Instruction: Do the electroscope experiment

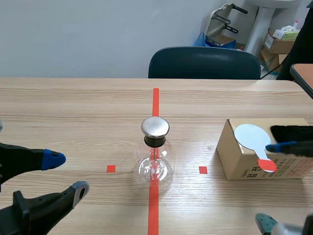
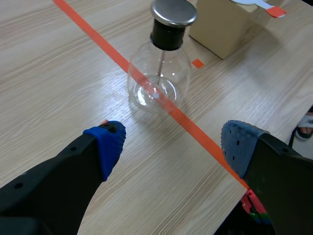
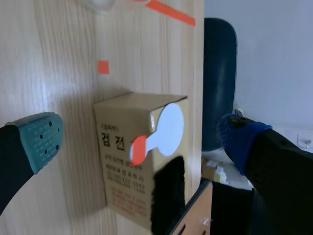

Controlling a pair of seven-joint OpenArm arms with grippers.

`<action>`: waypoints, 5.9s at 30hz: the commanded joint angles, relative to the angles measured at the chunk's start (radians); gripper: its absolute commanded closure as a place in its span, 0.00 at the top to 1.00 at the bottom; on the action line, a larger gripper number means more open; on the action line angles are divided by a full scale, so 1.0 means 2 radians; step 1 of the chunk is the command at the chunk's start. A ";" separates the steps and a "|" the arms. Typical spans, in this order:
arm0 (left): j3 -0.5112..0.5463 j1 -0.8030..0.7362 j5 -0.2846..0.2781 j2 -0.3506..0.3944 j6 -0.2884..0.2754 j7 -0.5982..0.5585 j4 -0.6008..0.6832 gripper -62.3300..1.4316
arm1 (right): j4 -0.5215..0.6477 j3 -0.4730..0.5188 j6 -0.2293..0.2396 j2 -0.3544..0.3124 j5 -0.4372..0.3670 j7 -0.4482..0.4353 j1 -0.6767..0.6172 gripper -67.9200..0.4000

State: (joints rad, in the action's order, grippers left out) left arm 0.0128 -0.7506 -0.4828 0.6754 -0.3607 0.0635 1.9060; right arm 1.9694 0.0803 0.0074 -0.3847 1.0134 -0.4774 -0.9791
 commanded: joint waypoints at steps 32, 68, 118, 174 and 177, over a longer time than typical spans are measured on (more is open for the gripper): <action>-0.147 0.003 -0.079 0.174 0.007 -0.204 0.010 0.71 | -0.275 -0.087 -0.284 0.014 0.071 0.116 0.191 1.00; -0.147 0.020 0.053 0.192 0.045 -0.142 0.074 0.71 | -0.286 -0.099 -0.282 0.015 0.054 0.095 0.224 0.88; -0.147 0.019 0.053 0.192 0.069 -0.168 0.064 0.71 | -0.286 -0.098 -0.282 0.015 0.070 0.101 0.225 0.02; -0.147 0.019 0.053 0.192 0.069 -0.127 0.064 0.71 | -0.286 -0.098 -0.282 0.015 0.069 0.101 0.225 0.02; -0.147 0.019 0.053 0.192 0.069 -0.129 0.064 0.71 | -0.286 -0.098 -0.282 0.015 0.069 0.101 0.225 0.02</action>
State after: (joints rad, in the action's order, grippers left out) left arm -0.2829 -0.7090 -0.3706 1.0668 -0.2199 -0.1722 2.0228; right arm 1.3857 -0.1200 -0.5457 -0.3435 1.1561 -0.2817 -0.5434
